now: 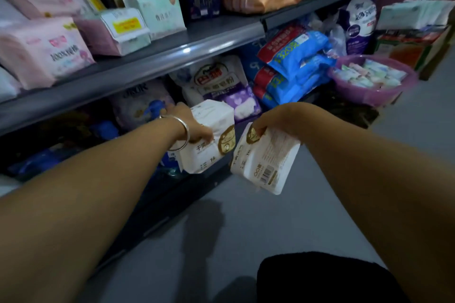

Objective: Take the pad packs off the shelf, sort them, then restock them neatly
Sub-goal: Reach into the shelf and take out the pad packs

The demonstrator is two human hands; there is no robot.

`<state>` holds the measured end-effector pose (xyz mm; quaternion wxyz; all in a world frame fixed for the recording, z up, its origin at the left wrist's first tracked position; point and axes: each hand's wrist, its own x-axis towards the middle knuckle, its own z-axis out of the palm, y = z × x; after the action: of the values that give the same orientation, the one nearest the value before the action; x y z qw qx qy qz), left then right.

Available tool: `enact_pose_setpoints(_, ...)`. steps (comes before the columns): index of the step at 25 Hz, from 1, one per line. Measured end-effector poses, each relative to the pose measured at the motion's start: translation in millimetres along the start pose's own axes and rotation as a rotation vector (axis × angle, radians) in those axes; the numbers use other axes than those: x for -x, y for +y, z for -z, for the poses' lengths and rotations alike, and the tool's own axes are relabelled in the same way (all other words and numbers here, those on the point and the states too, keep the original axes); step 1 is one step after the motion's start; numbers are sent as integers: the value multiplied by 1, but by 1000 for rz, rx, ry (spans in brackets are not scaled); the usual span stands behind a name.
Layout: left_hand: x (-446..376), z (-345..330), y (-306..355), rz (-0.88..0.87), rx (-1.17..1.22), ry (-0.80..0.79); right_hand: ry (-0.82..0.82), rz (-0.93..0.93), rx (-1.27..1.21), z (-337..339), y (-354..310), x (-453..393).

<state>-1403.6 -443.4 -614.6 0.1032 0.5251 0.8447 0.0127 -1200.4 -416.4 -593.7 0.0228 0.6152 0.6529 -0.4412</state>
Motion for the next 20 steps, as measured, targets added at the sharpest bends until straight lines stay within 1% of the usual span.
enact_pose_setpoints(3, -18, -46, -3, 3, -11, -48, -142, -133, -92, -18, 19, -28)
enact_pose_setpoints(5, -27, -76, -5, 16, 7, -66, -193, -185, -153, -32, 37, -53)
enact_pose_setpoints(11, -38, -156, 1, 45, -14, -188, -336, -325, -167, -89, 80, -120)
enact_pose_setpoints(14, -38, -194, -4, 37, -26, -216, -386, -389, -174, -119, 92, -142)
enact_pose_setpoints(20, -36, -243, -31, -30, -105, -201, -421, -472, -140, -164, 100, -168)
